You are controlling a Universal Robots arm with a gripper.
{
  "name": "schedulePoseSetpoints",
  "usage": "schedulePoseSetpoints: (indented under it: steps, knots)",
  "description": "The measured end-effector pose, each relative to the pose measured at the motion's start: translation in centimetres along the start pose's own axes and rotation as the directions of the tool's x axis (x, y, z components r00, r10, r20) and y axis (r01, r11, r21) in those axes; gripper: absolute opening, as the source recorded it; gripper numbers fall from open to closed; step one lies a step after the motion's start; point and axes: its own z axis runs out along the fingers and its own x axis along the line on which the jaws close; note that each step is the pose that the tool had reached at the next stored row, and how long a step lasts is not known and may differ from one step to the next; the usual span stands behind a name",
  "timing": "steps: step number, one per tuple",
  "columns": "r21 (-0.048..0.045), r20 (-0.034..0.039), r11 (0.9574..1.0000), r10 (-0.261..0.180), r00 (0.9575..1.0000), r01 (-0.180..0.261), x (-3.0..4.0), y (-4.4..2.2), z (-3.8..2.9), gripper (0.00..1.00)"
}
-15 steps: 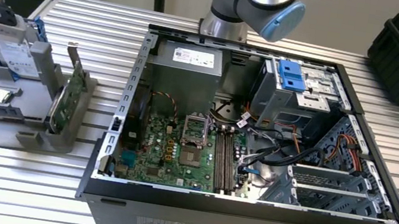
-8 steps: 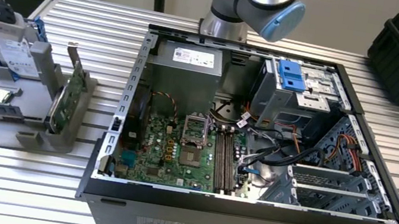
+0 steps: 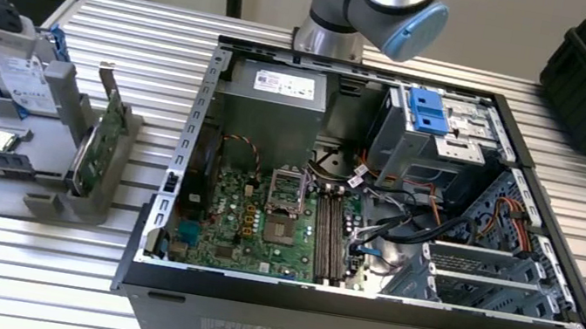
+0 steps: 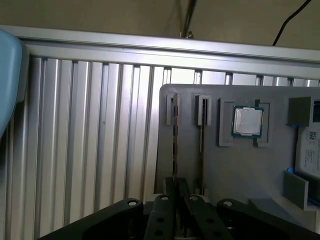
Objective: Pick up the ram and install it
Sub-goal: 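Pick up the ram and move it above insertion slot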
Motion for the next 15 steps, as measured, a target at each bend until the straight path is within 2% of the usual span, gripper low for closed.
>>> schedulePoseSetpoints:
  steps: [15]
  knots:
    - [0.0001,-0.0004,1.0000,0.000,1.0000,0.000,0.01,0.00,-0.38,0.00]
